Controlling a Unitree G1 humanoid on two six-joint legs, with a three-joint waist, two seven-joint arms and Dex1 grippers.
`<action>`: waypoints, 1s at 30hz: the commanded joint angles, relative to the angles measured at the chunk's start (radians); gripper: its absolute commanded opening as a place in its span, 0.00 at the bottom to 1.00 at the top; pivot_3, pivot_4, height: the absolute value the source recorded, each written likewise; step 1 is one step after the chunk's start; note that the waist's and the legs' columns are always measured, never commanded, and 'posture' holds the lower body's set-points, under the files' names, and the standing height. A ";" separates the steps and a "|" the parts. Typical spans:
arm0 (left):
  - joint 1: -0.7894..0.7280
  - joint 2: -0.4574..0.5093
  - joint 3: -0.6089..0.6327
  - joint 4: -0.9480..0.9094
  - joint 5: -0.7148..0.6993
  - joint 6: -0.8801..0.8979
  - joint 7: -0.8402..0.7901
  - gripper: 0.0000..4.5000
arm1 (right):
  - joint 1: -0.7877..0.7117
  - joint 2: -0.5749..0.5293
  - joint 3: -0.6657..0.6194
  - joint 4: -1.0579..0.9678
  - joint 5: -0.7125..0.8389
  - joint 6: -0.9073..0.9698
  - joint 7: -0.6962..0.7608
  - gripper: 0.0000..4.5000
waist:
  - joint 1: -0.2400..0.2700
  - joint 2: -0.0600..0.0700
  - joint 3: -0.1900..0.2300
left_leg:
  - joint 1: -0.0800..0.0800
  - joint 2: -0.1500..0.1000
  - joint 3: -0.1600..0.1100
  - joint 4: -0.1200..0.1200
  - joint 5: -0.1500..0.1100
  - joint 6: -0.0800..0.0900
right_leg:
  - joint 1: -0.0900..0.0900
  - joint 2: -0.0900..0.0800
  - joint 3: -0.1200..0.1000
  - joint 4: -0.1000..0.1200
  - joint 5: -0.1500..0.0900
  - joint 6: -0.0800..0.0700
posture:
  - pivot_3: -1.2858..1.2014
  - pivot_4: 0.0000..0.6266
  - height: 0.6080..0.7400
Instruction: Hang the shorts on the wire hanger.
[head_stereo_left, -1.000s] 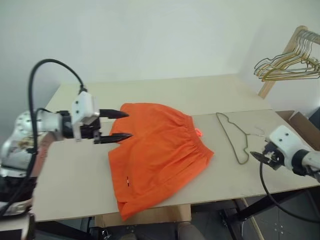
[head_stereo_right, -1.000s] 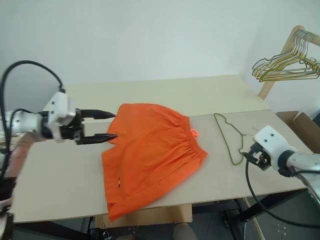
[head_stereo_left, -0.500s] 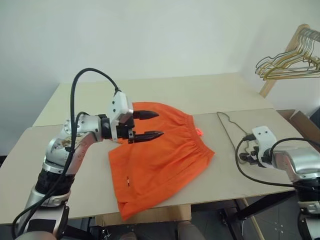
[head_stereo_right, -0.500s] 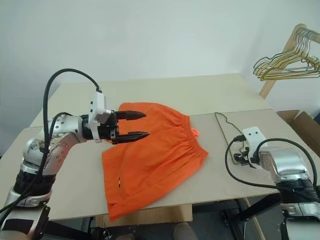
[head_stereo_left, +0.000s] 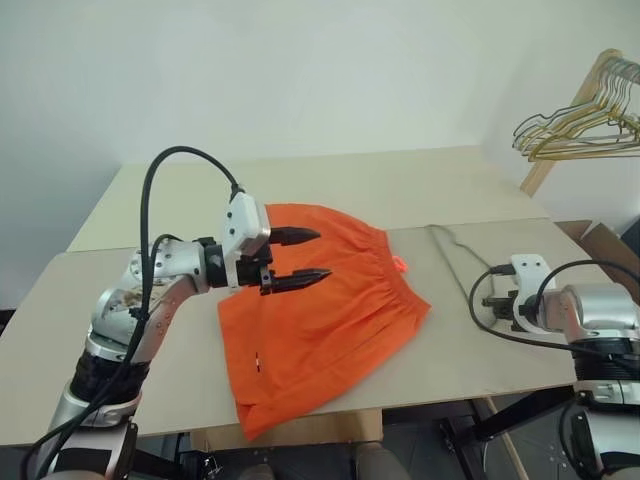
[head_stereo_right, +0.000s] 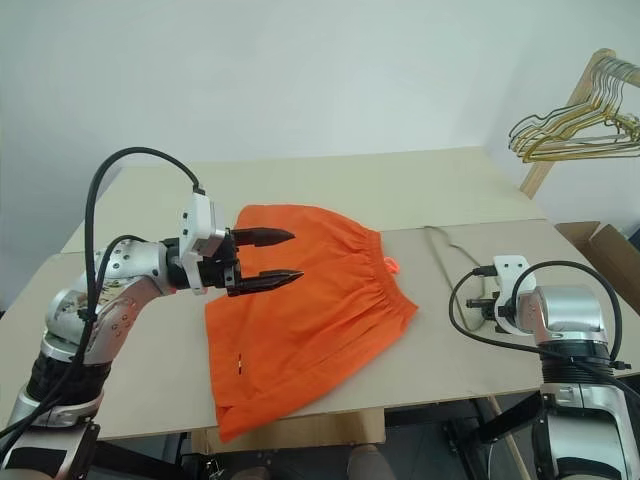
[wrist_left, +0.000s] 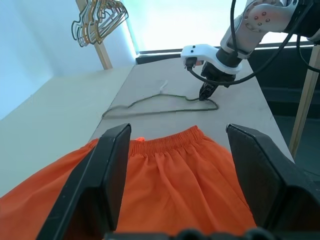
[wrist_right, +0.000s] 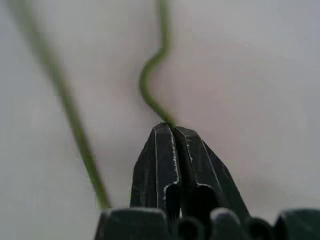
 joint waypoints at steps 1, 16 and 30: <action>-0.015 0.005 0.019 -0.031 -0.010 -0.006 0.000 0.73 | 0.030 0.020 -0.018 -0.057 -0.032 0.041 -0.042 0.00 | 0.002 0.000 0.000 | 0.000 0.000 0.000 0.000 0.000 0.000 | 0.000 0.000 0.000 0.000 0.000 0.000 | 0.46 0.08 1.00; -0.206 -0.096 0.033 0.206 0.075 -0.033 0.107 0.73 | 0.295 -0.220 0.123 -0.508 -0.547 -1.056 -0.213 0.00 | -0.001 0.006 0.000 | -0.015 -0.001 0.003 0.001 0.001 -0.002 | -0.016 0.000 0.002 0.000 0.003 0.003 | 0.44 0.02 1.00; -0.385 0.007 -0.072 0.593 0.177 -0.198 -0.291 1.00 | 0.220 -0.316 0.093 -0.358 -0.618 -1.672 -0.087 0.00 | -0.054 0.006 0.000 | -0.014 -0.001 0.003 0.002 0.001 -0.002 | -0.016 -0.001 0.002 0.000 0.004 0.002 | 0.44 0.00 1.00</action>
